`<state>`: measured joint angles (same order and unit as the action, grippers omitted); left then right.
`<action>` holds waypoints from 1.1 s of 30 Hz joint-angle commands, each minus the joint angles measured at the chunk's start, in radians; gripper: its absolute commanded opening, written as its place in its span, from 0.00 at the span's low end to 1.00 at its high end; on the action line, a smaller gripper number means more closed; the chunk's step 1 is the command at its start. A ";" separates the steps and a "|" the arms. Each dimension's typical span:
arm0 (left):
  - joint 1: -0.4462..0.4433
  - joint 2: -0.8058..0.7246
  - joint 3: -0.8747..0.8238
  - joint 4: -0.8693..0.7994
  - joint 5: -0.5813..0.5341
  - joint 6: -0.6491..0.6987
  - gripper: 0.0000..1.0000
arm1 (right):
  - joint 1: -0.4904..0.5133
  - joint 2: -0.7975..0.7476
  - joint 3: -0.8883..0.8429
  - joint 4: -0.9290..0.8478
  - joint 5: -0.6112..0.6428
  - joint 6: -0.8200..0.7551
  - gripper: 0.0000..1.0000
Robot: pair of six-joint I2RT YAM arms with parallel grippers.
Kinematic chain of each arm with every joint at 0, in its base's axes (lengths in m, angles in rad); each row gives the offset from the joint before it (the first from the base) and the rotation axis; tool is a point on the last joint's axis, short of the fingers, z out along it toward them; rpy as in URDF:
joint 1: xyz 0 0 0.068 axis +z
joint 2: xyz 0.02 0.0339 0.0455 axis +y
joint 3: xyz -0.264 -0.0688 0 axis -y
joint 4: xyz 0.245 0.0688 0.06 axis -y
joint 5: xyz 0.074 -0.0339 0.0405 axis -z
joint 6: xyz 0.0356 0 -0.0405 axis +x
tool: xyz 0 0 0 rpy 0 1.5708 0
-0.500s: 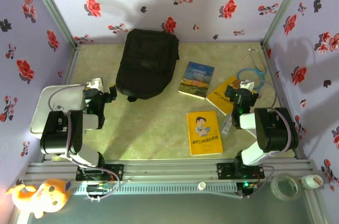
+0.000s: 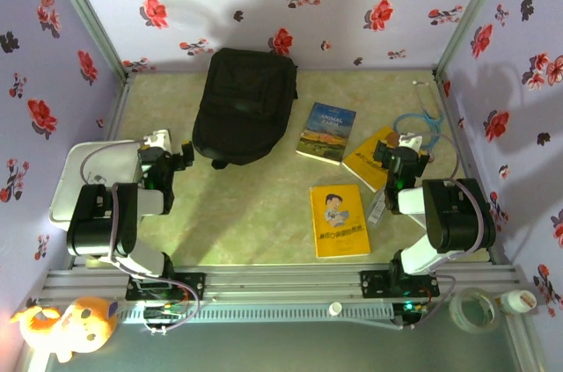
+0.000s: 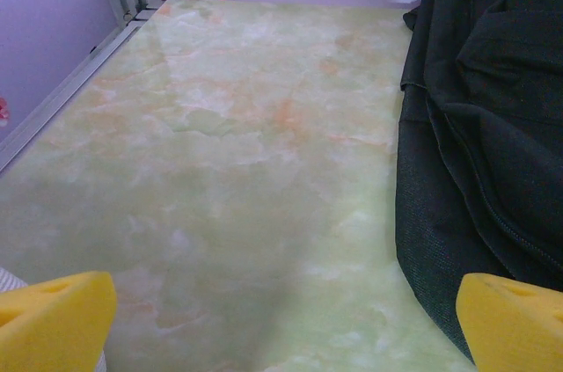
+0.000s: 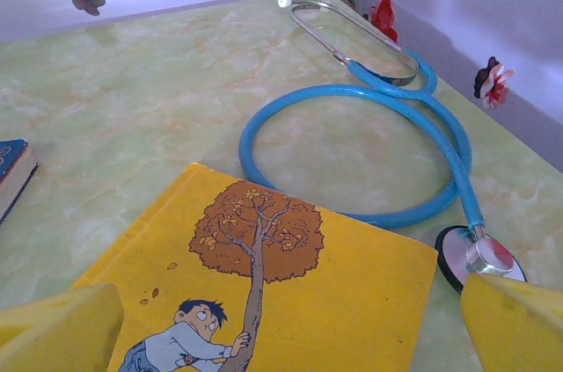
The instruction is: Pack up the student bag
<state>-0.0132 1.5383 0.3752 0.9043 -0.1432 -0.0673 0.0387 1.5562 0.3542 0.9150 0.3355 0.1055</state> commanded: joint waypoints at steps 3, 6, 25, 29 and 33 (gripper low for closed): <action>0.004 0.008 0.008 0.008 -0.061 0.020 1.00 | -0.003 0.002 0.010 0.011 -0.007 0.014 0.99; 0.004 0.008 0.008 0.008 -0.061 0.020 1.00 | -0.003 0.002 0.010 0.011 -0.007 0.014 0.99; 0.002 -0.156 -0.034 -0.051 -0.075 0.018 1.00 | 0.030 -0.179 0.064 -0.230 -0.007 -0.028 0.99; -0.010 -0.291 0.021 -0.232 -0.166 -0.028 1.00 | 0.052 -0.282 0.184 -0.492 0.059 0.060 0.99; -0.022 -0.365 0.103 -0.396 -0.153 -0.170 1.00 | 0.082 -0.244 0.407 -0.835 0.015 0.251 0.99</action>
<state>-0.0246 1.2144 0.4149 0.6552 -0.2485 -0.1326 0.0986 1.2926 0.6434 0.3790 0.3576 0.2092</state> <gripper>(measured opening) 0.997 0.993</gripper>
